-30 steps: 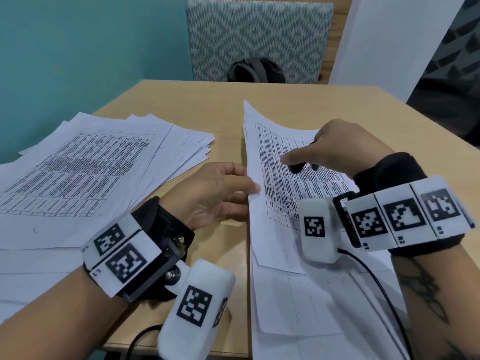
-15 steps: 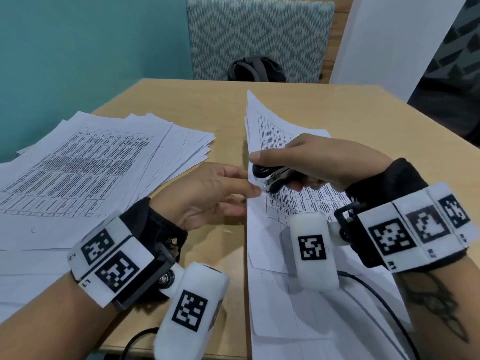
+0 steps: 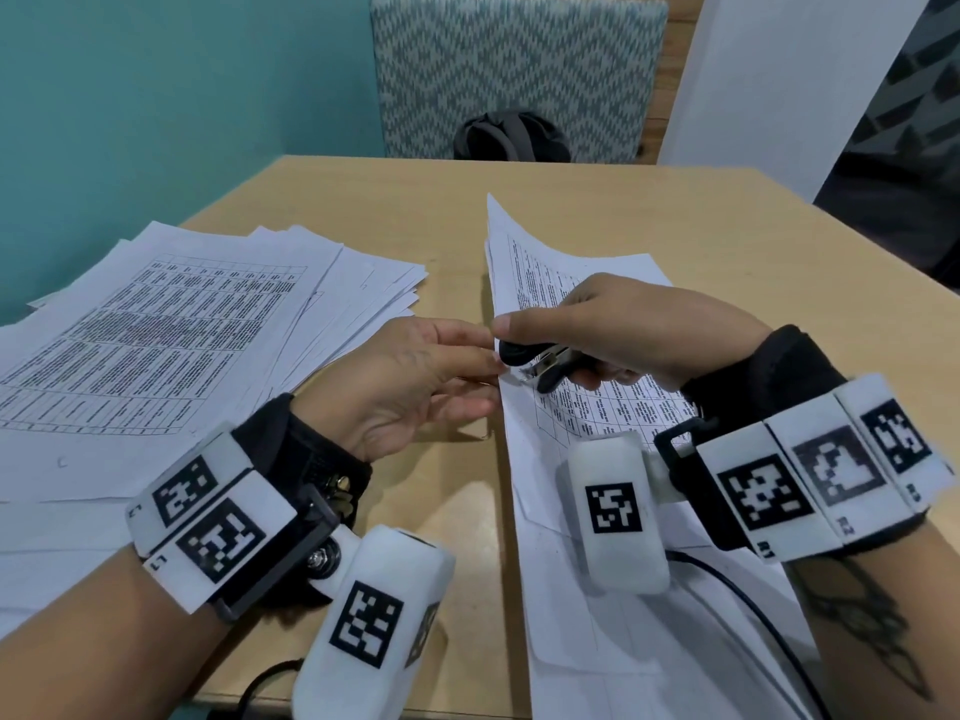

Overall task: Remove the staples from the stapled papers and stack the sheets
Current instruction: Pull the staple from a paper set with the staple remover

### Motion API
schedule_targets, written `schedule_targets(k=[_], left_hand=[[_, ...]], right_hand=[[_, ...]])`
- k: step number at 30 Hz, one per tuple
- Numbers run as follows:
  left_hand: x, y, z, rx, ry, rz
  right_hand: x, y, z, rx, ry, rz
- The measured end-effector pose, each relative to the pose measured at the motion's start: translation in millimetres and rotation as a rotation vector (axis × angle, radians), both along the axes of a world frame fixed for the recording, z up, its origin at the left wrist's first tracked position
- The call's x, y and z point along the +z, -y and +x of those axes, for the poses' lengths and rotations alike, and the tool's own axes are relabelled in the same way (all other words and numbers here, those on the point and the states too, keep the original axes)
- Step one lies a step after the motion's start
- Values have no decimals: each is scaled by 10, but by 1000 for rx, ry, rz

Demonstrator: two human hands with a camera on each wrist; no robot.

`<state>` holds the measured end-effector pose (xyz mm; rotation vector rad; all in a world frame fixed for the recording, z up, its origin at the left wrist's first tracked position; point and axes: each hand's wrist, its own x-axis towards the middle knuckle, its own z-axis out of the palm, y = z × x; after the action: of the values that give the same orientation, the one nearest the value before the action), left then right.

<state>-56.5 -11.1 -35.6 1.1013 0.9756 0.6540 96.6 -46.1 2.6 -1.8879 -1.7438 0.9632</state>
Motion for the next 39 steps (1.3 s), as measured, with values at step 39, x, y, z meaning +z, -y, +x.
schedule_targets(k=[39], left_hand=[[35,17,-30,-125,54,-35]], right_hand=[[-61,-56,65,1,-3,45]])
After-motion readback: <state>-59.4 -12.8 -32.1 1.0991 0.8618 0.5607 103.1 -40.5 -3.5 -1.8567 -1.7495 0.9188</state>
